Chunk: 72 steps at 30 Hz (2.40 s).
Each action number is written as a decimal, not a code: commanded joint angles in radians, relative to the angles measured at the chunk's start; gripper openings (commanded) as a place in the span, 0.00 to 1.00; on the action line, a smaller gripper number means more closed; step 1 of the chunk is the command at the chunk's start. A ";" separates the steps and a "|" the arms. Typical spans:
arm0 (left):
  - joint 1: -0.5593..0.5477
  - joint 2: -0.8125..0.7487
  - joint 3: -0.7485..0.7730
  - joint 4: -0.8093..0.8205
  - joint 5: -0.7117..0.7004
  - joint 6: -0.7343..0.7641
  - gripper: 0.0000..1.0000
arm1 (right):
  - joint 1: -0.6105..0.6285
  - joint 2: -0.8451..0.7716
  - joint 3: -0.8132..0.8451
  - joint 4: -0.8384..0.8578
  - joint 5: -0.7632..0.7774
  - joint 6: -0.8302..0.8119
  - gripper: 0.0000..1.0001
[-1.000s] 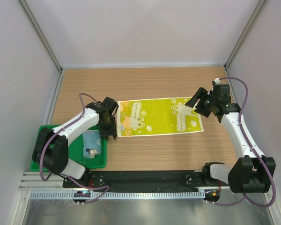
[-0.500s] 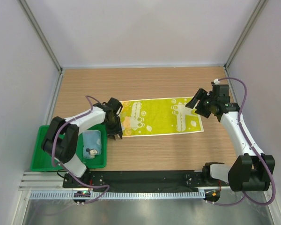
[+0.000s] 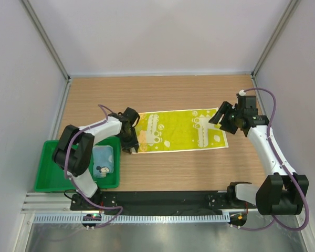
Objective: Roll the towels
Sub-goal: Flatten the towel, then fold the towel
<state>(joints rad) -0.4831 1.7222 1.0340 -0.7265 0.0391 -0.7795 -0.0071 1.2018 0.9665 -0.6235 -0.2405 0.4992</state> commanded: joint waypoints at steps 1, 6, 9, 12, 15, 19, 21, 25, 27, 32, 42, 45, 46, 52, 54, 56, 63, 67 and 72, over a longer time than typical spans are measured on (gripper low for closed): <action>-0.002 0.013 0.014 0.002 -0.033 -0.006 0.36 | 0.007 -0.021 0.040 -0.005 0.007 -0.016 0.68; -0.002 0.004 -0.006 0.015 -0.033 -0.006 0.22 | 0.007 -0.022 0.038 -0.007 0.021 -0.011 0.68; -0.002 -0.001 -0.006 0.018 -0.033 -0.001 0.07 | 0.007 -0.013 0.023 -0.033 0.059 0.001 0.68; -0.003 -0.018 -0.002 0.021 -0.033 0.003 0.00 | 0.007 0.002 0.002 -0.068 0.133 0.013 0.66; -0.002 -0.030 0.000 0.016 -0.031 0.011 0.00 | 0.006 0.010 -0.031 -0.081 0.202 0.032 0.64; 0.001 -0.041 0.001 0.022 -0.015 0.029 0.00 | -0.010 0.027 -0.075 -0.082 0.234 0.050 0.59; 0.000 -0.053 -0.011 0.048 0.008 0.037 0.00 | -0.014 0.047 -0.087 -0.081 0.236 0.058 0.59; 0.001 -0.090 -0.025 0.068 0.004 0.045 0.00 | -0.045 0.091 -0.112 -0.074 0.306 0.061 0.59; 0.001 -0.111 -0.031 0.061 -0.018 0.051 0.00 | -0.089 0.123 -0.118 -0.067 0.282 0.065 0.60; 0.001 -0.127 -0.020 0.047 -0.056 0.115 0.00 | -0.120 0.165 -0.117 -0.056 0.277 0.091 0.67; 0.035 -0.236 -0.080 0.164 0.042 0.088 0.00 | -0.162 0.254 -0.156 0.014 0.253 0.111 0.66; 0.035 -0.236 -0.071 0.156 0.024 0.098 0.00 | -0.162 0.278 -0.179 0.044 0.253 0.122 0.62; 0.035 -0.233 -0.068 0.148 0.016 0.100 0.00 | -0.162 0.281 -0.192 0.050 0.250 0.125 0.61; 0.035 -0.211 -0.052 0.121 -0.007 0.106 0.01 | -0.162 0.309 -0.206 0.080 0.231 0.128 0.51; 0.035 -0.208 -0.055 0.121 -0.010 0.106 0.00 | -0.162 0.317 -0.203 0.085 0.231 0.127 0.46; 0.035 -0.207 -0.055 0.118 -0.015 0.106 0.00 | -0.162 0.323 -0.198 0.084 0.231 0.125 0.42; 0.035 -0.205 -0.052 0.113 -0.024 0.108 0.00 | -0.162 0.312 -0.196 0.085 0.213 0.122 0.13; 0.035 -0.207 -0.048 0.105 -0.025 0.106 0.00 | -0.162 0.249 -0.201 0.082 0.185 0.140 0.01; 0.035 -0.217 -0.020 0.065 -0.033 0.106 0.00 | -0.162 0.186 -0.144 0.012 0.181 0.134 0.01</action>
<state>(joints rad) -0.4503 1.5146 0.9630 -0.6327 0.0261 -0.6907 -0.1677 1.4422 0.7727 -0.5800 -0.0475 0.6289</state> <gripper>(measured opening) 0.014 0.039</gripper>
